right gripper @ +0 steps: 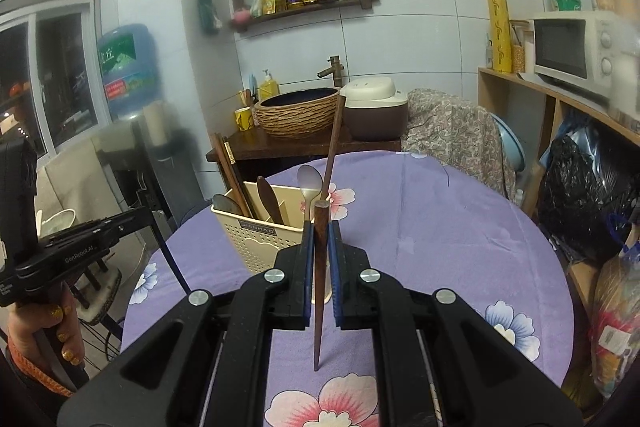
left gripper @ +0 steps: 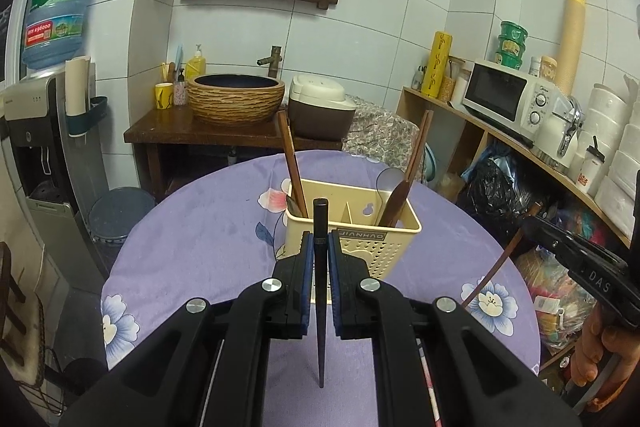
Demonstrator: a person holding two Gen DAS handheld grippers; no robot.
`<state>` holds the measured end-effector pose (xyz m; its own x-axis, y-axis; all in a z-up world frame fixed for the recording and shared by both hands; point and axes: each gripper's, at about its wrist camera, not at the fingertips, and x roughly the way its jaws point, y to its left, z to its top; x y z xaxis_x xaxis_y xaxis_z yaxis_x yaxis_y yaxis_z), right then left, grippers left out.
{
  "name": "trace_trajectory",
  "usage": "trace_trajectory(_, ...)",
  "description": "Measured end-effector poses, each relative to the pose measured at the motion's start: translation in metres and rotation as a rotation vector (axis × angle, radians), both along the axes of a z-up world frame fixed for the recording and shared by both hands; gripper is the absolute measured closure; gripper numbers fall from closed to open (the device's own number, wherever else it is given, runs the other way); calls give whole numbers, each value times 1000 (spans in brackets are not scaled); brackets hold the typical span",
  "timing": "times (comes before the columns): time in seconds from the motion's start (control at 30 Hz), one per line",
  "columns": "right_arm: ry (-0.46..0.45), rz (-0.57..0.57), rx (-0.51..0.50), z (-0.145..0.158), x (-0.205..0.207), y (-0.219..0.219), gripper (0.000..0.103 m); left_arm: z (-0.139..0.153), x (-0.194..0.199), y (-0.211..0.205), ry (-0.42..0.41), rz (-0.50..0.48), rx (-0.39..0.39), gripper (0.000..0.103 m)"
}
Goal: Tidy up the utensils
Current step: 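Lift both chopsticks and carry them over the beige holder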
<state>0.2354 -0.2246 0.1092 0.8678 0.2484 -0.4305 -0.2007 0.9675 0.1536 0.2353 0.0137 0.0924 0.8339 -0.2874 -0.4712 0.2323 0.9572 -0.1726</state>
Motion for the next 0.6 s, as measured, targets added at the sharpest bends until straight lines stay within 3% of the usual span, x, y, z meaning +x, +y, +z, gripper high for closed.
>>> trace_trajectory(0.4,-1,27,-20,11,3,6,95,11,2,5,-18,-20,-5,94)
trace_trajectory(0.6,-45,63,-35,58,9,6,95,65,5,8,-85,-63,-9,94)
